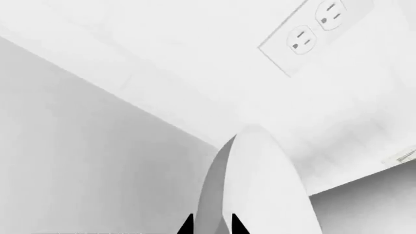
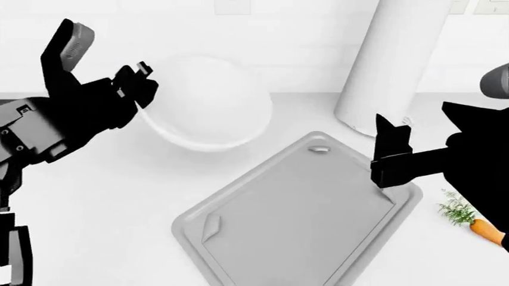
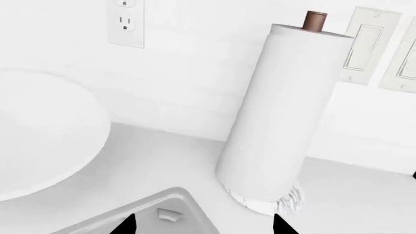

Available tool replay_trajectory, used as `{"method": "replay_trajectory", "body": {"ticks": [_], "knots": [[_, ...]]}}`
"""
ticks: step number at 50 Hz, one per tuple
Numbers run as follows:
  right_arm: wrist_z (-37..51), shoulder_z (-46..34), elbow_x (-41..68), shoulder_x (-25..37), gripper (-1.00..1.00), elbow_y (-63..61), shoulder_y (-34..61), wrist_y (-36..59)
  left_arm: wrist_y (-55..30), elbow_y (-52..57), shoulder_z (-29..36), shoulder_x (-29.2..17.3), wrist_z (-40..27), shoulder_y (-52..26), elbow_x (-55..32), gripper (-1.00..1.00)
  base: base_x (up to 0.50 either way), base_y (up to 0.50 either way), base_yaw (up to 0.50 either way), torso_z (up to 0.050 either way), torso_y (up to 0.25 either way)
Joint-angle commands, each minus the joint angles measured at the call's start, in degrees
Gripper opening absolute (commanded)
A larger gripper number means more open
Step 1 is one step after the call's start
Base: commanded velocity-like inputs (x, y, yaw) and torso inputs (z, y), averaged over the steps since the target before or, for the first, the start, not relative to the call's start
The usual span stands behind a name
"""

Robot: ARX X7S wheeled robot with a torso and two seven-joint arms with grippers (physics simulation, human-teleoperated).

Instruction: Place the two vegetables and bowl onto the tray for setting up a vegetable dip station.

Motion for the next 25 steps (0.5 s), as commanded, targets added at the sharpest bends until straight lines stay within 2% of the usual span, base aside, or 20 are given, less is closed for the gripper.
{"method": "replay_trajectory", "body": {"ticks": [1, 10, 16, 25], "knots": [[1.67, 0.31, 2.44, 2.29, 1.00, -0.80, 1.04, -1.35, -0.72, 4.07, -2.88, 1.12, -1.20, 1.15, -6.32, -1.00, 0.00, 0.00, 0.00, 0.000, 0.000], [3.35, 1.67, 5.37, 5.82, 1.00, -1.76, 1.79, -2.82, -3.13, 6.85, -1.40, 3.21, -2.38, 1.36, -9.10, -1.00, 0.00, 0.00, 0.00, 0.000, 0.000], [8.29, -2.99, 12.33, 8.43, 1.00, -1.17, 11.96, -3.76, -3.67, 7.69, -1.18, 3.74, -3.50, 1.87, -10.48, -1.00, 0.00, 0.00, 0.00, 0.000, 0.000], [12.45, -8.69, 17.86, 9.00, 1.00, 0.74, 23.19, -3.45, -4.41, 7.05, 0.98, 5.39, -2.34, 2.19, -9.77, -1.00, 0.00, 0.00, 0.00, 0.000, 0.000]]}}
